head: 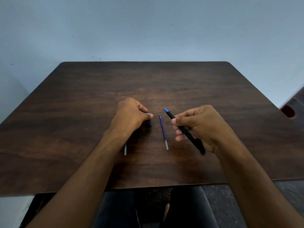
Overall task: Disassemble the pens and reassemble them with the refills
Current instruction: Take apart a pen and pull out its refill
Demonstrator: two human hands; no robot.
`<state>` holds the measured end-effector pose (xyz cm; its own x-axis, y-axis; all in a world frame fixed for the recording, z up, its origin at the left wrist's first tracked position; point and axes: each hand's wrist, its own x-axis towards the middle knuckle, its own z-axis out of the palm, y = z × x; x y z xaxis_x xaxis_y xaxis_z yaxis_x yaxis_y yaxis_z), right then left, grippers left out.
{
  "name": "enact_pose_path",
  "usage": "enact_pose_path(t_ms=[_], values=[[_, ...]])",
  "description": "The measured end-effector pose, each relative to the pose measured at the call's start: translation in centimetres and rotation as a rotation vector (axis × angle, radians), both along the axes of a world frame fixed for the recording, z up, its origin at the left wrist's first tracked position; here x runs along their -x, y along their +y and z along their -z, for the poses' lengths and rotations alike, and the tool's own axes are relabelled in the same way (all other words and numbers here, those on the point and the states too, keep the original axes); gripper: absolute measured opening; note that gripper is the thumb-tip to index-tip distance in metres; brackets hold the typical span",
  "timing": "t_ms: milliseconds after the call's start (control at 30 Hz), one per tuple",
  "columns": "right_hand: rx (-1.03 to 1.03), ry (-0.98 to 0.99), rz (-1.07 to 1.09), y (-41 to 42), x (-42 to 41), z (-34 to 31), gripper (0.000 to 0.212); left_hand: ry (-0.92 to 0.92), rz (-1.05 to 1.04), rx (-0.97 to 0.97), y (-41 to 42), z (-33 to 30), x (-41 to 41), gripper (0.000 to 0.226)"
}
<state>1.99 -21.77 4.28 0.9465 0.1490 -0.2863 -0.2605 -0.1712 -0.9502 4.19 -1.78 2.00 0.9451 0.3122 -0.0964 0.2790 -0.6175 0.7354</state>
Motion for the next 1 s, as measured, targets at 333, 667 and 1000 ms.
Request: enact_pose_path(t_ms=[333, 667, 1000], values=[[-0.01, -0.005, 0.022, -0.4, 0.0, 0.5, 0.01, 0.042, 0.04, -0.033, 0.1, -0.1, 0.2, 0.019], [-0.018, -0.01, 0.002, -0.3, -0.1, 1.2, 0.009, 0.012, 0.061, -0.045, 0.6, 0.2, 1.0, 0.013], [-0.029, -0.02, -0.017, -0.3, -0.2, 1.9, 0.009, -0.104, 0.011, -0.042, 1.0, 0.3, 1.6, 0.01]])
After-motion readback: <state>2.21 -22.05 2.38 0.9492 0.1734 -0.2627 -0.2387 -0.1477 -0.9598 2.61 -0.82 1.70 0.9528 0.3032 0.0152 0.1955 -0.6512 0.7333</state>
